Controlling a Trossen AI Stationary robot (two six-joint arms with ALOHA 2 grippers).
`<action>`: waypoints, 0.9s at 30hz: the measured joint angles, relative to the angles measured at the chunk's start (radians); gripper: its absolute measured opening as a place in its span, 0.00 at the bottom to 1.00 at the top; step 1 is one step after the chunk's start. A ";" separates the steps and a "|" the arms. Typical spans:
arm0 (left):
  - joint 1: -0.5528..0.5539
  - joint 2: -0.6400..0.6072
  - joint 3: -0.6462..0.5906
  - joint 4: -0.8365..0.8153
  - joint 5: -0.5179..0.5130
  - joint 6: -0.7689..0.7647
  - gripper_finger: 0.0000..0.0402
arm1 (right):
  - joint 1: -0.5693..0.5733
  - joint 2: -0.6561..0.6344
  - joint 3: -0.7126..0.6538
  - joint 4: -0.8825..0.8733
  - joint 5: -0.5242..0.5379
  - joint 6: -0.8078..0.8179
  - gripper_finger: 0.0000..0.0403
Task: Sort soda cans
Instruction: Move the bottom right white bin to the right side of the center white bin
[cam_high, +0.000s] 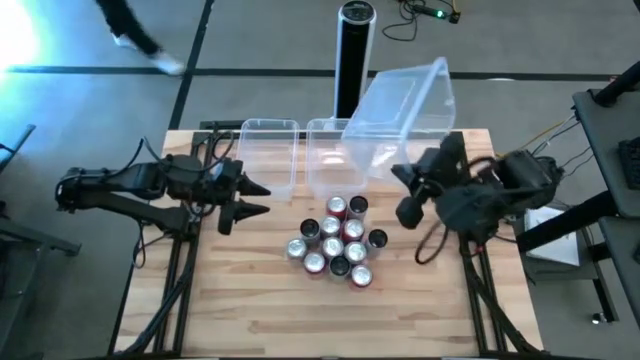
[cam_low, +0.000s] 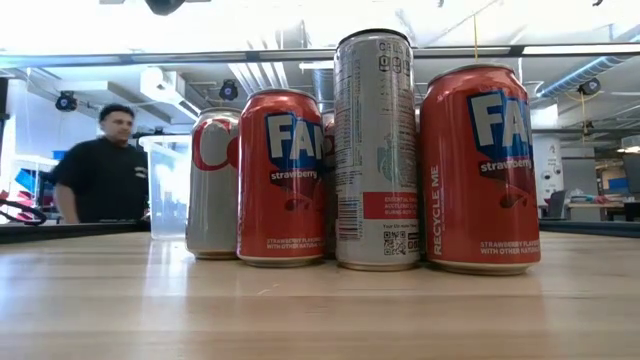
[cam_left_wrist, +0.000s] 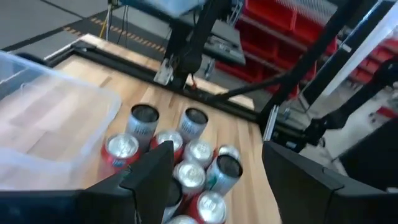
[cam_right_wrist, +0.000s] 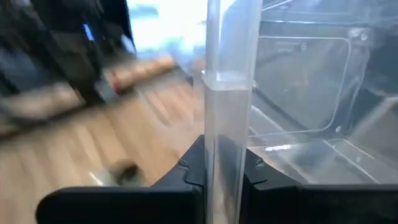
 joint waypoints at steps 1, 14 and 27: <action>0.000 0.006 0.000 0.023 -0.018 -0.010 0.57 | -0.023 -0.004 -0.004 0.003 -0.041 -0.073 0.06; 0.001 0.080 0.002 0.102 -0.167 -0.075 0.57 | -0.395 -0.075 -0.061 -0.001 -0.087 -0.663 0.05; 0.097 0.108 0.002 0.020 -0.166 -0.033 0.57 | -0.724 -0.176 -0.458 -0.002 -0.503 -0.689 0.05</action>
